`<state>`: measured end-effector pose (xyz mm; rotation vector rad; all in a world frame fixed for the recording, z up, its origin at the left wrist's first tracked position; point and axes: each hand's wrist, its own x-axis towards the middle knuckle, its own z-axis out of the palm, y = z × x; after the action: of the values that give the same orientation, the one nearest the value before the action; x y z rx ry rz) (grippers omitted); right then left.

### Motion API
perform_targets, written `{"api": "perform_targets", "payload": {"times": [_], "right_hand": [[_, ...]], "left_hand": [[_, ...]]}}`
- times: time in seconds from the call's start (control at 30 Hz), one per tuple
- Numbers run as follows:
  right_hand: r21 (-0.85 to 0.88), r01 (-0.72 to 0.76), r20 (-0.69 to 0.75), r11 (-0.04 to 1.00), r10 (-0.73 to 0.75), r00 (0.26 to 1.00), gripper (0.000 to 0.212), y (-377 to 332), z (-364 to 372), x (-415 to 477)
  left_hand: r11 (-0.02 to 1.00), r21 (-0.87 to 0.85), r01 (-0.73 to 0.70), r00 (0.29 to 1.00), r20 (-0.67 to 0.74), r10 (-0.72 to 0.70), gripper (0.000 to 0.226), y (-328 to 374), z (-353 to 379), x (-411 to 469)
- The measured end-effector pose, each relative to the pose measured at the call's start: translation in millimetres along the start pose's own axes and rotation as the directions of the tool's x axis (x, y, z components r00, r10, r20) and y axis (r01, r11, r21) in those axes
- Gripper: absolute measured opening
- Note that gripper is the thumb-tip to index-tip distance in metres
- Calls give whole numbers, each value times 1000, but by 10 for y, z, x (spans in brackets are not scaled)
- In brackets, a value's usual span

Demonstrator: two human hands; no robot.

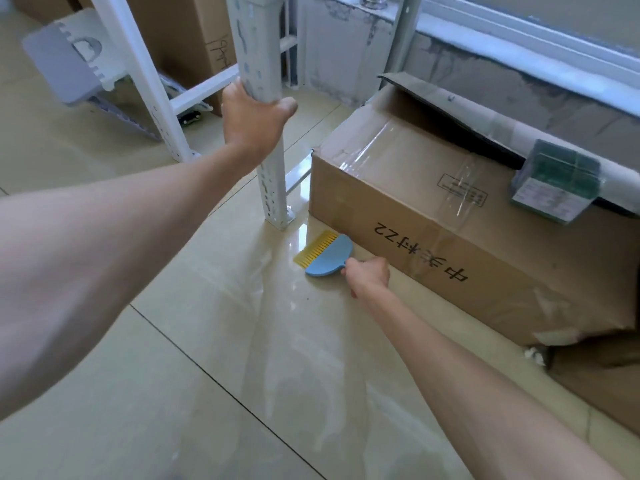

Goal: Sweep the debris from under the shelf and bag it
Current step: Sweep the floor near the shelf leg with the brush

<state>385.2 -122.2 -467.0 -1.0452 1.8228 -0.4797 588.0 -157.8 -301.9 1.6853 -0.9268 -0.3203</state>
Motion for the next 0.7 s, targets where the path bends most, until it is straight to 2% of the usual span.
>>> {"api": "perform_targets", "payload": {"times": [0.5,0.7], "right_hand": [[58,-99,-9,993,100,995,33,422,-696,-30],[61,-108,-17,992,110,994,22,466,-914,-115]], "left_hand": [[995,52,86,996,24,-88,28,157,11,-137],[965,174,194,980,11,-199,64,194,-25,-63]]}}
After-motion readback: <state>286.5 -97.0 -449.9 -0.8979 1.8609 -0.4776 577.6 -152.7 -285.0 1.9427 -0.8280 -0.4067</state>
